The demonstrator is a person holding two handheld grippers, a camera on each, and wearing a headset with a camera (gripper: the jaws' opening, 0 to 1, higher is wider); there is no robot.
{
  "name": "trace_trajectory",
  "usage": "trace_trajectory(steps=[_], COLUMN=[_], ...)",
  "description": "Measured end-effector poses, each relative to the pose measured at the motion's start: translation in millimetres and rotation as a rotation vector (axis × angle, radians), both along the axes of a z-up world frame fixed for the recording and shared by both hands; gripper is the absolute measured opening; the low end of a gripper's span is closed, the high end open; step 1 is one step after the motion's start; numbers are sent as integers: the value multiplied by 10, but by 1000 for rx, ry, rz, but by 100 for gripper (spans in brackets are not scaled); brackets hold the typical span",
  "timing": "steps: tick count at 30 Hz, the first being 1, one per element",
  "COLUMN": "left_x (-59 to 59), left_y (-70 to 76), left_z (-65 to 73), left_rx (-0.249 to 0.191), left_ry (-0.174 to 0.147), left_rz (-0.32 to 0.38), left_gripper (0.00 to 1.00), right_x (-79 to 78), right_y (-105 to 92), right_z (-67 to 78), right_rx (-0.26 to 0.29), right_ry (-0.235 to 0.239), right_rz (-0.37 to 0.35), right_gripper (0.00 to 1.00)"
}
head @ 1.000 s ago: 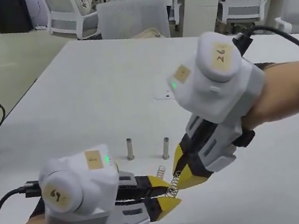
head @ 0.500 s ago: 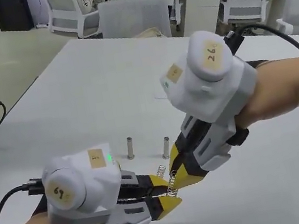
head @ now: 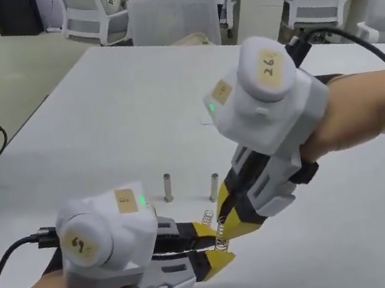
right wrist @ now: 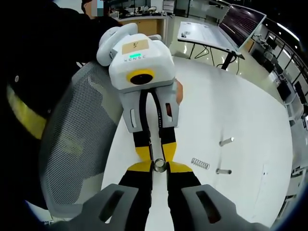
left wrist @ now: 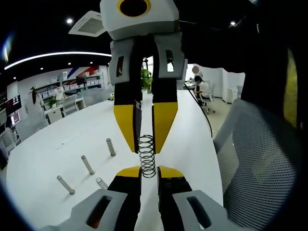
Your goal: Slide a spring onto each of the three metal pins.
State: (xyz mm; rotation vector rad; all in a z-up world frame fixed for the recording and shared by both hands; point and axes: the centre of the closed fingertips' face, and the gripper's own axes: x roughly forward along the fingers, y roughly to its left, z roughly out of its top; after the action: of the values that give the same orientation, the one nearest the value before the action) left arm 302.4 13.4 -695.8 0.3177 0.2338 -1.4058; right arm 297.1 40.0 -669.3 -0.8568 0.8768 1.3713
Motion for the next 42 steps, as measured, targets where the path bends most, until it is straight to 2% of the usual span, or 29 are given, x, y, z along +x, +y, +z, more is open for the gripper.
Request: trace_trajectory(steps=[5,12,19,23,30,33,42], left_x=[15,55,117,139,222,244,300], left_y=[17,42,78,93,138,154,234], left_z=[-1,-2,-5,1,-7,-1,-43], left_rx=[-6,-18,-31,-47,-53,-67,-74], left_ry=[8,33,50,72,80,97,102], left_rz=[10,37,73,96,146,165,203], left_gripper=[11,23,37,49,66,72,77], right_x=[30,59,90,116,160,179,215], right_y=[-29,-38,-75,-97,-98,-105,-115], right_z=[-2,7,10,15,9,6,-2], right_rx=[-6,-5,-10,-11,-10,-11,-12], right_ry=[-2,-2,-3,-7,-11,-12,-11], right_rz=[-6,-9,-12,-16,-21,-23,-30], right_gripper=[8,8,8,8,8,8,8])
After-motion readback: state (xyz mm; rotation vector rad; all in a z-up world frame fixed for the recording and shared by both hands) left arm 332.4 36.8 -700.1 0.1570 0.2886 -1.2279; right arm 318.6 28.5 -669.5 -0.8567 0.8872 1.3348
